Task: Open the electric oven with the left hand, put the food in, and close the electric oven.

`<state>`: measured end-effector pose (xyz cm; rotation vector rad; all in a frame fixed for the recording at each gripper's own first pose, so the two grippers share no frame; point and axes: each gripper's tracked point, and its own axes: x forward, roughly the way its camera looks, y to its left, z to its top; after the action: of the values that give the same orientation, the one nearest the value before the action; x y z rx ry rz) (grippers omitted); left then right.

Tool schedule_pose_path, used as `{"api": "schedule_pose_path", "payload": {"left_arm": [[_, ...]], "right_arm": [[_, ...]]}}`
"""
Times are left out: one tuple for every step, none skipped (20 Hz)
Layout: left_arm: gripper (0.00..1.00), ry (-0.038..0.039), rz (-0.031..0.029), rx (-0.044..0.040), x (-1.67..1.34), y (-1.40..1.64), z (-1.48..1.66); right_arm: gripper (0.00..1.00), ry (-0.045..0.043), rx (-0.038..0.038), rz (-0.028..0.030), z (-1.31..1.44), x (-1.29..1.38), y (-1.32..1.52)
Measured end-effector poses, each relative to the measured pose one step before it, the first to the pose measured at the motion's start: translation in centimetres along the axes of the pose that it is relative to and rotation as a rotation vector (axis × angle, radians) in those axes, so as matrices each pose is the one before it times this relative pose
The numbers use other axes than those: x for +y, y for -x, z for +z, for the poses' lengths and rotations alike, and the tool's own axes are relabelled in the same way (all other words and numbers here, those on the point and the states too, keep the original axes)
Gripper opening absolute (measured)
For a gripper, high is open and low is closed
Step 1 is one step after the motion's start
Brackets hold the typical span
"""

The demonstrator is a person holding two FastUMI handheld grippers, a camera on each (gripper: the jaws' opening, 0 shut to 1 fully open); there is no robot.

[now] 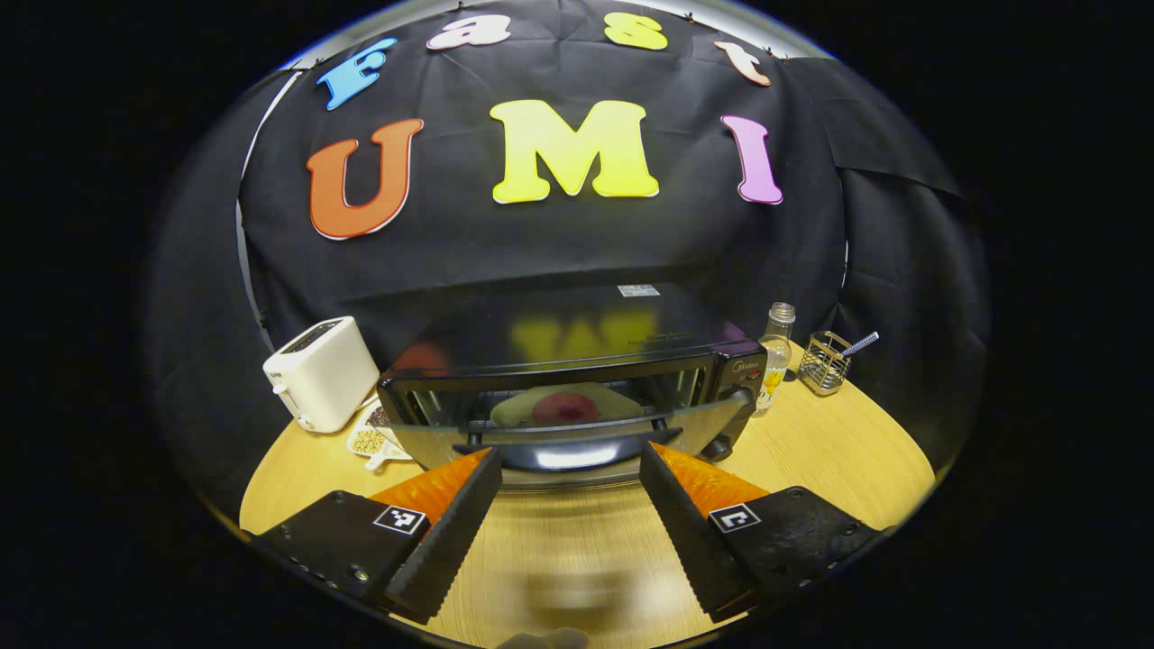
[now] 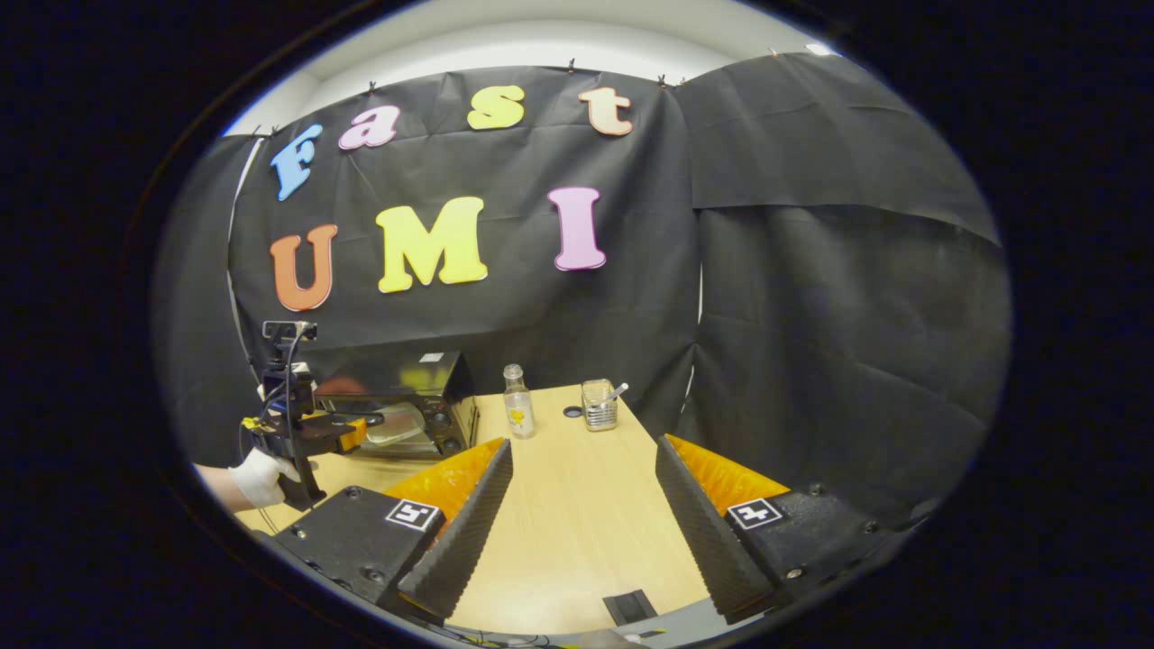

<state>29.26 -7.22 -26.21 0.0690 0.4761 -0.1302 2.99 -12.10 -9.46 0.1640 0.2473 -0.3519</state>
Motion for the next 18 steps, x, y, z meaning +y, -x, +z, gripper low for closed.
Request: {"api": "schedule_pose_path", "payload": {"left_arm": [[0.98,-0.00100,0.01320,0.01307,0.569,-0.521,-0.053],[0.96,0.01680,-0.00226,0.00844,0.043,-0.042,-0.145],[0.97,0.01171,-0.01069,-0.01320,-0.419,-0.108,0.374],[0.97,-0.00337,-0.00245,-0.01347,0.006,0.084,0.357],[0.98,-0.00467,-0.00216,-0.00809,0.059,0.048,0.059],[0.97,-0.00530,-0.00867,-0.00617,-0.282,0.117,0.106],[0.97,-0.01044,0.00220,-0.00270,0.071,0.173,-0.016],[0.97,-0.00763,0.00073,-0.00282,0.080,0.178,0.001],[0.97,-0.00156,0.00120,-0.00847,0.004,0.405,0.136],[0.97,0.00333,0.00176,-0.00742,-0.109,0.516,0.140],[0.97,0.00730,-0.00448,-0.00822,-0.144,0.619,0.180],[0.97,0.00415,-0.00454,-0.01749,-0.148,0.799,0.592],[0.97,-0.00248,-0.00209,-0.01847,-0.110,1.068,0.817],[0.97,-0.00209,-0.00172,-0.02395,-0.177,1.313,0.795],[0.97,0.00221,-0.00363,-0.02088,-0.261,1.566,0.992],[0.97,0.00572,-0.00505,-0.02475,-0.338,1.663,1.119],[0.97,0.00535,-0.00187,-0.02557,-0.436,1.904,1.203],[0.97,-0.00114,0.00180,-0.02660,-0.363,1.936,1.380]], "right_arm": [[1.00,0.00114,-0.00395,-0.00772,0.172,-0.263,0.135],[1.00,0.00331,-0.00221,-0.00696,0.153,-0.052,0.202],[1.00,0.00330,-0.00432,-0.00743,0.260,-0.048,0.191],[1.00,0.00271,-0.00740,-0.00476,0.308,-0.142,0.185],[1.00,0.00547,-0.00176,-0.00398,0.209,-0.043,0.176],[1.00,0.00548,-0.00097,-0.00079,-0.008,0.037,0.181],[1.00,0.00347,-0.00401,-0.00097,0.138,0.060,0.189],[1.00,0.00221,-0.00147,0.00136,0.243,0.159,0.195],[0.96,0.00327,-0.00227,0.00451,0.120,0.328,0.082],[0.96,0.00605,-0.00006,0.00489,0.051,0.221,0.177],[0.96,0.00754,-0.00202,0.00549,0.194,0.274,0.082],[1.00,0.00703,-0.00690,0.00821,0.274,0.160,0.152],[1.00,0.00459,-0.01286,0.01204,0.489,0.337,0.292],[1.00,0.00630,-0.01476,0.01231,0.450,0.247,0.093],[1.00,0.00660,-0.01187,0.01353,0.490,0.167,0.044],[1.00,0.00054,-0.02047,0.01821,0.477,0.151,0.216],[1.00,-0.00311,-0.02125,0.01871,0.756,0.031,0.287],[1.00,-0.00401,-0.01966,0.01728,0.561,-0.160,0.078]]}}
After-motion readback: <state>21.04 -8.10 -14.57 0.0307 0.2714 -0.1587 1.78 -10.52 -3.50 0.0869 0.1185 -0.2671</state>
